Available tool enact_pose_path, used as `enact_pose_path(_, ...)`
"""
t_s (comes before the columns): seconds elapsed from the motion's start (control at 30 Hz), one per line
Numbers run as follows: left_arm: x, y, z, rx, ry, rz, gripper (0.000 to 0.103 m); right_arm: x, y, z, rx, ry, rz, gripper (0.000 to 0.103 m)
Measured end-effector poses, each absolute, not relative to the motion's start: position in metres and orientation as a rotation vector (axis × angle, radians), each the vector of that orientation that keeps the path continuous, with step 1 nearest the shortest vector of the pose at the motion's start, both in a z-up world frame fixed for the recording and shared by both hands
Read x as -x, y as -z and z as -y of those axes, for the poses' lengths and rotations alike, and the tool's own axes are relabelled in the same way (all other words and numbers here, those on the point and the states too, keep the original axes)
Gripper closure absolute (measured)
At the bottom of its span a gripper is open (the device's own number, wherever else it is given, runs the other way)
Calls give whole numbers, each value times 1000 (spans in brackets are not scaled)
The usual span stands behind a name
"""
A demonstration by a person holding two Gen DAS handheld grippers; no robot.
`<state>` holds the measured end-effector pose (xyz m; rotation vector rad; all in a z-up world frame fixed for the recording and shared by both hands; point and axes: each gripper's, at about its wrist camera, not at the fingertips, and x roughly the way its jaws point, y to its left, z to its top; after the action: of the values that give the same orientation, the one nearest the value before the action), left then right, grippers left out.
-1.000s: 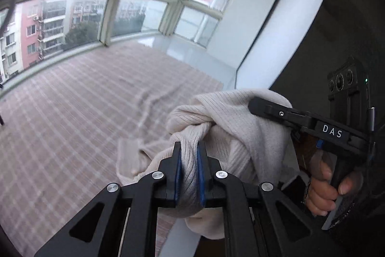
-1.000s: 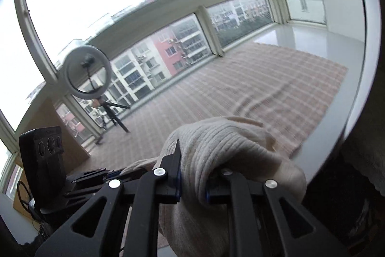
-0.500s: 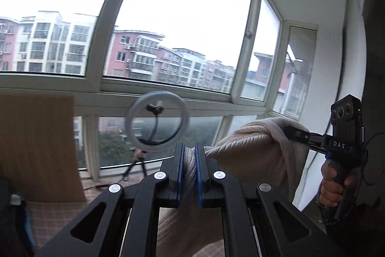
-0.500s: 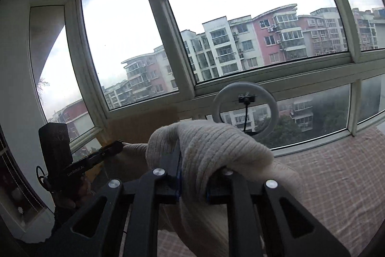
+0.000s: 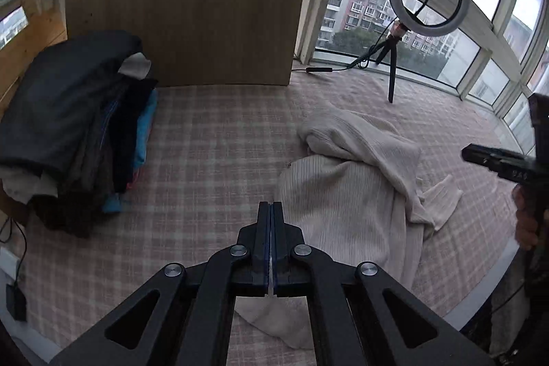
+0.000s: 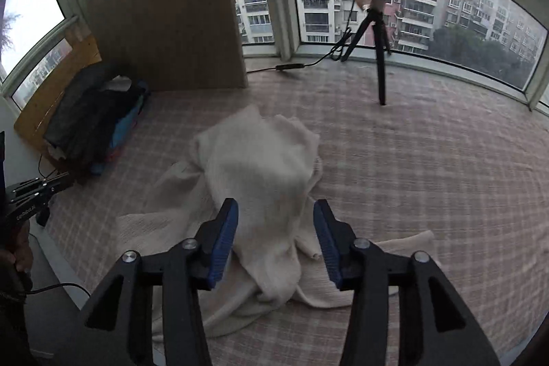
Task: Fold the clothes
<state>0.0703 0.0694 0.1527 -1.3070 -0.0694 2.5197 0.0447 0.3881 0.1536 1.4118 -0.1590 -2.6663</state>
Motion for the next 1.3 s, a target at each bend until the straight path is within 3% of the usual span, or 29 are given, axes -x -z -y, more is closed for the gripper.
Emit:
enact_pose_path(0.1,-76,-161,-63,1286,-2523,114,103,-18,-127,-347,-1428,2604,54,49)
enact_pose_path(0.17,-80,-167,-60,1282,-2523,147,103,4,-110,-319,-1444,2575,-57,41)
enact_pose_path(0.27,-82,-171,-57,1287,-2525,193,103,37,-81,-292,-1530,2565,-243,39)
enact_pose_path(0.3,-82,-170,-56,1288,-2527,198,103,45,-74,-291,-1560,2563,-262,41)
enact_pose_path(0.33,-82,-170,-56,1290,-2528,199,103,52,-69,-292,-1588,2559,-264,63)
enact_pose_path(0.37,-82,-169,-55,1289,-2530,202,103,54,-68,-298,-1607,2548,-205,97)
enact_pose_path(0.43,-81,-169,-54,1285,-2525,202,103,45,-83,-322,-1572,2558,-2,96)
enact_pose_path(0.6,-68,-166,-67,1281,-2499,184,103,-27,-148,-410,-1339,2759,266,97)
enact_pose_path(0.7,-61,-164,-85,1272,-2459,155,103,-88,-163,-489,-1309,2810,625,97)
enact_pose_path(0.97,-54,-156,-158,1266,-2306,49,103,-185,-96,-572,-1554,2809,1082,97)
enact_pose_path(1.03,-55,-160,-164,1252,-2294,46,103,-190,-93,-570,-1511,2815,1128,97)
enact_pose_path(1.3,-70,-175,-111,1211,-2387,110,102,-142,-167,-442,-1223,2723,843,97)
